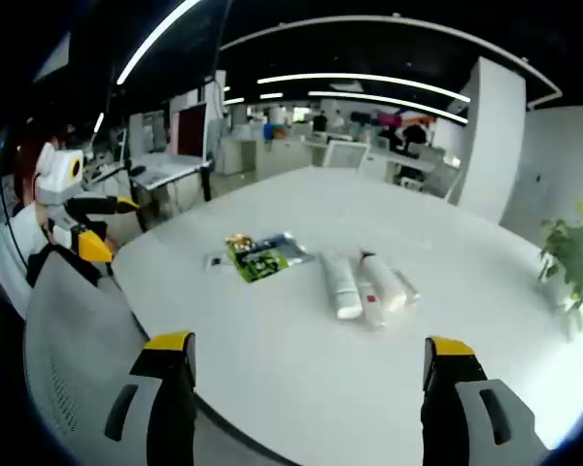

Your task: Arrange the skincare products in the storage area until every visible bottle or jar stands upright without overlapping.

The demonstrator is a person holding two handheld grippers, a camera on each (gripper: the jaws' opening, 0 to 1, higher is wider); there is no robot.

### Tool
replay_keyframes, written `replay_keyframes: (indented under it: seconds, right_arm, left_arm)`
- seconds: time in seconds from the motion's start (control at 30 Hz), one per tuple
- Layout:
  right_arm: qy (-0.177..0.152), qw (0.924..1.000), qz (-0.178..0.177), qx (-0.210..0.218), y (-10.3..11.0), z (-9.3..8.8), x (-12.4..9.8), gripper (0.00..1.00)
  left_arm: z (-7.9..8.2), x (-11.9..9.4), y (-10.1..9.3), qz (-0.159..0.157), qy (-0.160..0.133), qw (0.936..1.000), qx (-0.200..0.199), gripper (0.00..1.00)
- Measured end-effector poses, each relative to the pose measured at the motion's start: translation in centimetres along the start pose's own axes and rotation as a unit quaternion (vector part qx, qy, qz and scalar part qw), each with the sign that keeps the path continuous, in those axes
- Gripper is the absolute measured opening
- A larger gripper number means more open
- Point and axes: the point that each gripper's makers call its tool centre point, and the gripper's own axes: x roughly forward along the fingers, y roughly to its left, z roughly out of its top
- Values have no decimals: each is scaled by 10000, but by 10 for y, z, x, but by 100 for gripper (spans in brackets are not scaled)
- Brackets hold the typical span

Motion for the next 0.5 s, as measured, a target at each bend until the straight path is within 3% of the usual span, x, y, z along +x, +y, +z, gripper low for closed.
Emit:
replay_keyframes:
  seconds: [0.5]
  right_arm:
    - [20, 10000, 7, 28, -3, 1, 2, 100]
  left_arm:
    - [2, 3, 4, 31, -12, 10000, -42, 99]
